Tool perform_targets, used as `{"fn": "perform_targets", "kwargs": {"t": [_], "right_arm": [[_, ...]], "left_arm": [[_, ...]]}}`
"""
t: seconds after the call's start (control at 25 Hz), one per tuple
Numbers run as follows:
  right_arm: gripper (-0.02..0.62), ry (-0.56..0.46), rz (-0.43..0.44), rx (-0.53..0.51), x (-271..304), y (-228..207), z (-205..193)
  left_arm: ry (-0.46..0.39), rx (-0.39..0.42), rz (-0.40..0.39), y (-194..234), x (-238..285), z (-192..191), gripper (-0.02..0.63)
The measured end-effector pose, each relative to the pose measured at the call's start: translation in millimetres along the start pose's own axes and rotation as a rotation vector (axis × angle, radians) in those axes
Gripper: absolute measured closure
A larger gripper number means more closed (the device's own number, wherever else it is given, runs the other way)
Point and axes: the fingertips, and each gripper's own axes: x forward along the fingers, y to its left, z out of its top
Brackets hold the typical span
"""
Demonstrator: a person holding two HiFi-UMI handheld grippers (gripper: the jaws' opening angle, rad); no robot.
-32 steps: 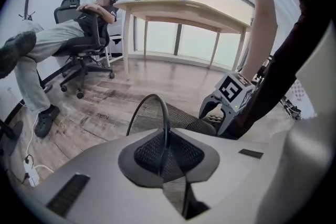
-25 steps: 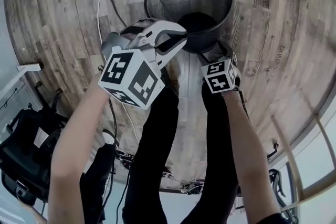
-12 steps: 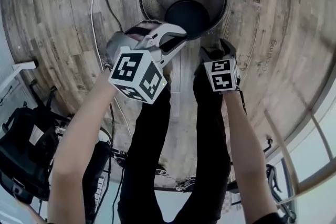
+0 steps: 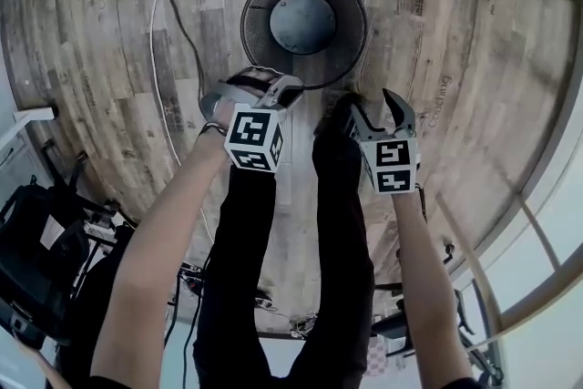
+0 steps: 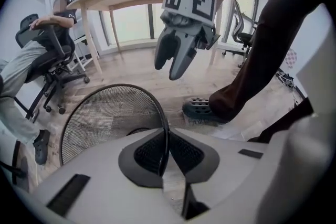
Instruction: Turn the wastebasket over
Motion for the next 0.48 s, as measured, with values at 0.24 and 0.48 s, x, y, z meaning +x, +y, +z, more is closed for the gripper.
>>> {"fn": "perform_targets", "kwargs": {"t": [0.24,0.48], "right_arm": [[0.334,-0.043,-0.024,0.021,-5,-15,13],[0.339,-0.057,-0.016,0.036,-23,-12,24]], "left_arm": [[0.020,-0.024,-0.009,2,10,-1,0.561],[-0.016,-0.121,-0.013,5,-1,8,0.560]]}}
